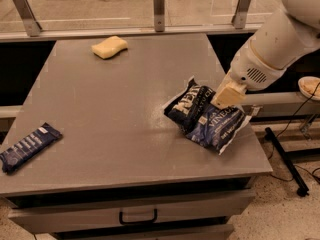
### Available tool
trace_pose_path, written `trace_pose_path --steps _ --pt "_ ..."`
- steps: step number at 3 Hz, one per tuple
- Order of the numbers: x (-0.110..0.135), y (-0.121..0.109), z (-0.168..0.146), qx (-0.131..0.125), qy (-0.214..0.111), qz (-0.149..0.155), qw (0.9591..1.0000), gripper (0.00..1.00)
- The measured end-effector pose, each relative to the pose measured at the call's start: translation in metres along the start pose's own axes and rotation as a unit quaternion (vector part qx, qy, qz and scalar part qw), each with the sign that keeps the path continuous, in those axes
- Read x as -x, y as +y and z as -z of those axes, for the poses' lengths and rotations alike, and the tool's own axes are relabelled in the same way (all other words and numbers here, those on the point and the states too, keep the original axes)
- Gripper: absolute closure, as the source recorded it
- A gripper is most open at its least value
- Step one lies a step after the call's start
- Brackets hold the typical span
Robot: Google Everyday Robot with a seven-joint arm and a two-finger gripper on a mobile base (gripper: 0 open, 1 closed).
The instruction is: Move blue chip bag near sponge
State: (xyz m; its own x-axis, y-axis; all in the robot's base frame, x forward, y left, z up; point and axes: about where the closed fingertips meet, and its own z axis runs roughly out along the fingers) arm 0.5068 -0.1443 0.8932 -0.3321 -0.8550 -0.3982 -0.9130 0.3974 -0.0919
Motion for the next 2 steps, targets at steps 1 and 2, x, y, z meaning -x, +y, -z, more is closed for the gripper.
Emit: trace_pose_path --steps 1,2 --pt "0.009 -0.002 0.008 -0.020 0.009 0.016 0.9996 1.00" --pt "0.032 -0.020 0.031 -0.046 0.002 0.044 0.9980 1.00"
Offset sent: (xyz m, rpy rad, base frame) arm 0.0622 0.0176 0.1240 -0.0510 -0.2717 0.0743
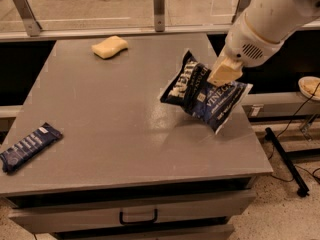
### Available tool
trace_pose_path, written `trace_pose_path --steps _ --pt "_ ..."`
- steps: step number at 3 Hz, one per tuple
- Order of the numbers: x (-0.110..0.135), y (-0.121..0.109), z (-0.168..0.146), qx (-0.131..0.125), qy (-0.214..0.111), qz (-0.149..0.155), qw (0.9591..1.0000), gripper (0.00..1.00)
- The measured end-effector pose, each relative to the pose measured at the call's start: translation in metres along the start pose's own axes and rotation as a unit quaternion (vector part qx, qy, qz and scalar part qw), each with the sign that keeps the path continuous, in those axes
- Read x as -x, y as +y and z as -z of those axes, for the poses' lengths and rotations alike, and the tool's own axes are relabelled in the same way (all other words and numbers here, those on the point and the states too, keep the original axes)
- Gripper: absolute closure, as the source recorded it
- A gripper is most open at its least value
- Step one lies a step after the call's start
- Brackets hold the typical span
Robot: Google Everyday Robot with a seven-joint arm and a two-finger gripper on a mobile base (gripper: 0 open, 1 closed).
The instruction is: Move blue chip bag near sponge
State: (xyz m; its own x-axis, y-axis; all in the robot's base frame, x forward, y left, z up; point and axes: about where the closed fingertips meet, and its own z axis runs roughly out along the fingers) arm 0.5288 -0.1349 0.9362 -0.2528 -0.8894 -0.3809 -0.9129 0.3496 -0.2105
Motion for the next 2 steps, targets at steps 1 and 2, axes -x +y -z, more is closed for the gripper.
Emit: trace_pose_path --steps 1,2 --pt "0.059 -0.037 0.031 -0.037 -0.054 0.031 0.9974 1.00" --pt "0.107 -0.055 0.050 -0.073 -0.109 0.025 0.9910 1.00"
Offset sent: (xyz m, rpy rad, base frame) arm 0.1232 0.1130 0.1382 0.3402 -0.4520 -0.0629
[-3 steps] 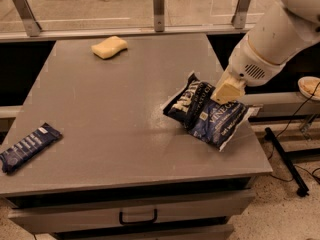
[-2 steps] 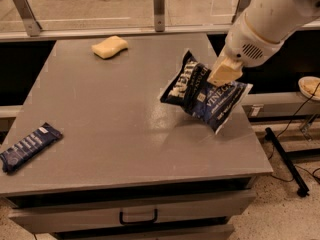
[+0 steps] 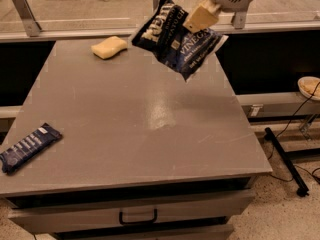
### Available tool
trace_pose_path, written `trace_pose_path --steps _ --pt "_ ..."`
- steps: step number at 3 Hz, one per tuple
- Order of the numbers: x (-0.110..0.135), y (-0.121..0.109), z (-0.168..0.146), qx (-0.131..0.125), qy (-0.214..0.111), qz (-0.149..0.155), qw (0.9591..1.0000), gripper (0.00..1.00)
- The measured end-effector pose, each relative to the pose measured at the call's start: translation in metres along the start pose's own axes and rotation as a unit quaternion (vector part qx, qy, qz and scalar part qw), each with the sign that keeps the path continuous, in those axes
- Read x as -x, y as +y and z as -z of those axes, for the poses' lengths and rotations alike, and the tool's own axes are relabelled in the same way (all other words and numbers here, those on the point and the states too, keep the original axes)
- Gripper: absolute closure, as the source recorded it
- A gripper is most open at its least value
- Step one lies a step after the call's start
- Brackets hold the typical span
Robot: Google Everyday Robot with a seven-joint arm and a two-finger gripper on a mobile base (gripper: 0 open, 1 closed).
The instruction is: Move blue chip bag near sponge
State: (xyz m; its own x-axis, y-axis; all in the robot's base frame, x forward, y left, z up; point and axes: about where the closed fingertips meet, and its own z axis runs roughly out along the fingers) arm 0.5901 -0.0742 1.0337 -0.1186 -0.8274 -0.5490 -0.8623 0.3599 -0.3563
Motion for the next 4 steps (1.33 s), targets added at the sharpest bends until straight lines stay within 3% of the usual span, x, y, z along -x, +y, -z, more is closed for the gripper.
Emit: trace_pose_path --steps 1,2,3,4 --pt "0.020 -0.018 0.000 -0.038 -0.035 -0.005 0.9987 1.00" --pt "0.020 -0.018 0.000 -0.038 -0.035 -0.005 0.9987 1.00" --pt "0.050 -0.025 -0.028 -0.041 -0.039 0.007 0.9984 1.00" --pt "0.089 -0.042 -0.062 -0.069 -0.057 -0.011 0.9959 1.00"
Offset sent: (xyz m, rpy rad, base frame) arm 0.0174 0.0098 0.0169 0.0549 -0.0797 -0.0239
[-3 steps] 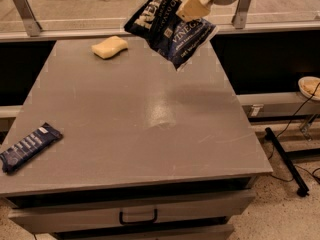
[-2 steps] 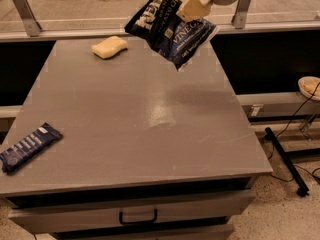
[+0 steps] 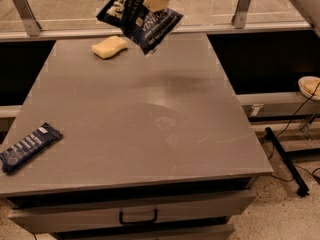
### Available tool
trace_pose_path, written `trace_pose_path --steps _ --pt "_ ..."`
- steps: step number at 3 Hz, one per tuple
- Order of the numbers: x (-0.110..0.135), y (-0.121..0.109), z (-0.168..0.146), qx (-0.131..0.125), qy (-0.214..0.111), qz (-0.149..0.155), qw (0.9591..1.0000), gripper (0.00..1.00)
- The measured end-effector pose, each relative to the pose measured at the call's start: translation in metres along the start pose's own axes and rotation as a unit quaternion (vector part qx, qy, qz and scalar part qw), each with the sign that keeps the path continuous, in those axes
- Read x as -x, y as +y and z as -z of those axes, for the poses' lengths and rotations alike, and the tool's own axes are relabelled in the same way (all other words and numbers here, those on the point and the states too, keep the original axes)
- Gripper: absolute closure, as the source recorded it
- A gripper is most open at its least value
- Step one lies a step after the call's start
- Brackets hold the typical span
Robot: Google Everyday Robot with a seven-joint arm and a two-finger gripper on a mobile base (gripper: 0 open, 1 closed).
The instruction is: Move blue chip bag near sponge
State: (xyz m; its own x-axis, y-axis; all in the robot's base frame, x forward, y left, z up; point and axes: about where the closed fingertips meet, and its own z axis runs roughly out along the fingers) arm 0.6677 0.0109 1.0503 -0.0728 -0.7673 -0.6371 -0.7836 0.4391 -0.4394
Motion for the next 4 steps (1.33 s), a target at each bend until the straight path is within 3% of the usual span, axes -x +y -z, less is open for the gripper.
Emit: trace_pose_path --steps 1,2,3,4 --pt "0.016 -0.006 -0.024 -0.038 -0.030 -0.053 0.9974 1.00" --pt "0.014 -0.019 -0.046 -0.070 -0.065 -0.112 0.9890 1.00" --pt "0.007 -0.034 -0.063 -0.091 -0.074 -0.159 0.9803 1.00" --pt "-0.002 -0.044 -0.080 -0.095 -0.070 -0.205 0.9715 1.00"
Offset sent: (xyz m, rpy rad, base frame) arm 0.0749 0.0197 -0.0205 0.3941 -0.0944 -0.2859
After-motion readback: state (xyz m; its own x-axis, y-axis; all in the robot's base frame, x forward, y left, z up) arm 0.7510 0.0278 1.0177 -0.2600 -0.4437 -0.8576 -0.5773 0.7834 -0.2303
